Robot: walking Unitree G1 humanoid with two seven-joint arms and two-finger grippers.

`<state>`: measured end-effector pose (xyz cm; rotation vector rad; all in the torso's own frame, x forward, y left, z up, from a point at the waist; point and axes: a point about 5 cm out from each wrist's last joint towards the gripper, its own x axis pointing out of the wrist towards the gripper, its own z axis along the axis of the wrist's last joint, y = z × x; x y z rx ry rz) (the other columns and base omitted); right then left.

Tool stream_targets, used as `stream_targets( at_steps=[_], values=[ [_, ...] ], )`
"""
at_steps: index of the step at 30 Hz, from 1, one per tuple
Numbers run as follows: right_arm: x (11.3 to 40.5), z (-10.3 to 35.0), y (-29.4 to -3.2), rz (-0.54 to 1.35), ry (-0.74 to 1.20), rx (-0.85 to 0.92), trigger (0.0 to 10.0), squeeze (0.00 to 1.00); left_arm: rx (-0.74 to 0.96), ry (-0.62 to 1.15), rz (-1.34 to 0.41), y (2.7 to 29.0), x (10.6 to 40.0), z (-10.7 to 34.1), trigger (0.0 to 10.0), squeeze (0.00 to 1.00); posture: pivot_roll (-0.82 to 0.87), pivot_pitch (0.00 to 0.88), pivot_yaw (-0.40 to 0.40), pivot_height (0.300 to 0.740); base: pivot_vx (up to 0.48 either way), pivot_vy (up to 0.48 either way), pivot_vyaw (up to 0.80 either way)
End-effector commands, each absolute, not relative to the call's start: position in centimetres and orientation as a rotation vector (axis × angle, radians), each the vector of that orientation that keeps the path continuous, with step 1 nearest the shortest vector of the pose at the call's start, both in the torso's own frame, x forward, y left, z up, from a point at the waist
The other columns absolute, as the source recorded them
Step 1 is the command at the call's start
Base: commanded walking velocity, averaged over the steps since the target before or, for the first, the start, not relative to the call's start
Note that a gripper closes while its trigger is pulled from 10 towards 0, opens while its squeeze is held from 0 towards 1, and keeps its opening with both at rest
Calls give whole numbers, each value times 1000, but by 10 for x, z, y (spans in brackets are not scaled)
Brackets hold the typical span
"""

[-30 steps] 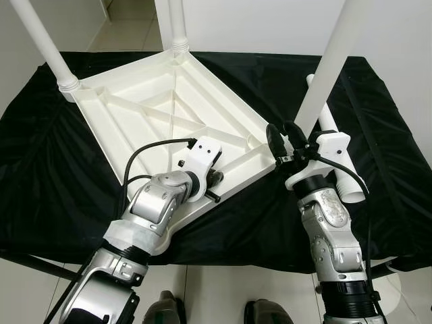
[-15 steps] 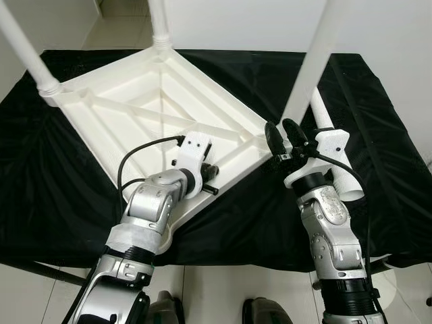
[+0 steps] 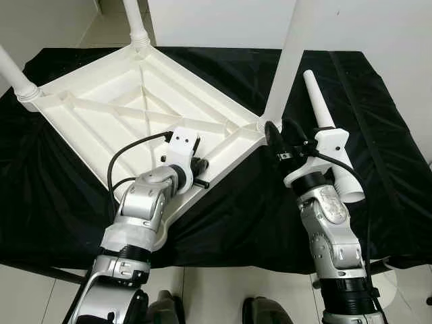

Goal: Building children table

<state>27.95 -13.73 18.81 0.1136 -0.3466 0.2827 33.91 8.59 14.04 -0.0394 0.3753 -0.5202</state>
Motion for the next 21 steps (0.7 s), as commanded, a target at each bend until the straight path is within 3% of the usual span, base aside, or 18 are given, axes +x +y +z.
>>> stream_targets(
  at_steps=[1, 8, 9, 10, 11, 18, 19, 21],
  values=[
    [278, 189, -136, 280, -346, 110, 10000, 0, 22, 311, 114, 126, 354, 147, 0, 0, -64, 73, 75, 740, 0, 0, 0],
    [276, 188, -137, 272, -345, 106, 10000, 0, -8, 319, 68, 111, 352, 148, 0, 0, -73, 74, 85, 740, 0, 0, 0],
    [275, 188, -137, 271, -343, 106, 10000, 0, -11, 325, 38, 103, 351, 147, 1804, 0, -74, 74, 88, 740, 0, 0, 0],
    [275, 188, -137, 271, -343, 106, 10000, 0, -11, 325, 38, 103, 351, 147, 1804, 0, -74, 74, 88, 740, 0, 0, 0],
    [274, 187, -136, 270, -339, 108, 10000, 0, -11, 313, 10, 96, 349, 148, 10000, 0, -75, 76, 89, 740, 0, 0, 0],
    [272, 183, -133, 276, -326, 115, 10000, 0, 5, 175, -250, 67, 343, 161, 10000, 0, -63, 78, 90, 740, 0, 0, 0],
    [272, 183, -133, 277, -325, 115, 10000, 0, -51, 138, -336, 62, 338, 166, 10000, 1000, -60, 80, 91, 740, 0, 0, 0],
    [271, 182, -131, 279, -322, 116, 10000, 0, -34, 84, -462, 56, 328, 172, 10000, 1000, -55, 84, 93, 740, 0, 0, 0]
  ],
)
